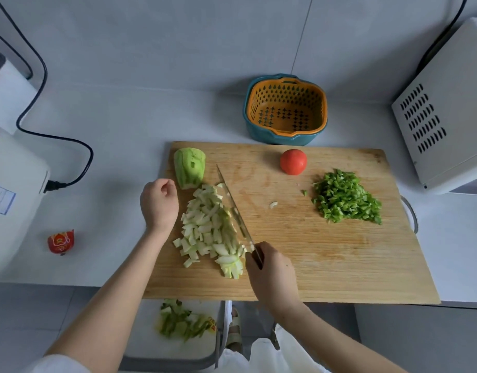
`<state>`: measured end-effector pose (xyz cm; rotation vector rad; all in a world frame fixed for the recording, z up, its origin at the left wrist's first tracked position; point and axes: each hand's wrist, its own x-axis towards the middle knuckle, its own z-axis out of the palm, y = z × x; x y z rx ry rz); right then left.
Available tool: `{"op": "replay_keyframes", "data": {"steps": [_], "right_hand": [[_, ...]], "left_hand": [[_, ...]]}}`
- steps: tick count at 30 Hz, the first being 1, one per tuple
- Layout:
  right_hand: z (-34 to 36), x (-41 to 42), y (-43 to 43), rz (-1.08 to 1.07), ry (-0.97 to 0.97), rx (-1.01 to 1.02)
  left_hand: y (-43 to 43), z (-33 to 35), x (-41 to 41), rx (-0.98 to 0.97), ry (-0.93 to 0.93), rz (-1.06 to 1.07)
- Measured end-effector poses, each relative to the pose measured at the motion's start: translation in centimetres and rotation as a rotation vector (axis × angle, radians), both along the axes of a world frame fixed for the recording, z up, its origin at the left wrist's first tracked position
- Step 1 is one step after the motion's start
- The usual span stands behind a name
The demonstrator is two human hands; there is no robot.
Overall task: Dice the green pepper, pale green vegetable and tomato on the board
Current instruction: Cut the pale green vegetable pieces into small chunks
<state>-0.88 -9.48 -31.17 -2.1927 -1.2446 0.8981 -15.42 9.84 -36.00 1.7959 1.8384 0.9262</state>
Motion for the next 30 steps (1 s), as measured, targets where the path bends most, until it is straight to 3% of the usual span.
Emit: {"op": "replay_keyframes", "data": {"steps": [7, 13, 16, 23, 27, 30], "right_hand": [[1.2, 5.8, -1.3, -0.193, -0.147, -0.029], [-0.4, 6.2, -1.3, -0.227, -0.187, -0.078], [-0.5, 3.8, -1.0, -0.160, -0.143, -0.068], [0.6, 1.0, -0.2, -0.123, 0.143, -0.064], [2.4, 1.5, 1.1, -0.386, 0.585, -0.091], [4.0, 2.0, 2.1, -0.503, 0.852, -0.139]], "left_hand": [[-0.5, -0.3, 3.8, 0.131, 0.117, -0.359], [0.8, -1.2, 4.6, 0.041, 0.264, -0.173], [2.2, -0.8, 4.2, 0.052, 0.310, -0.191], [3.7, 0.6, 4.1, 0.049, 0.244, -0.434], [-0.3, 1.4, 5.5, 0.181, 0.034, -0.639], [-3.5, 0.2, 5.4, 0.336, 0.097, -0.838]]}}
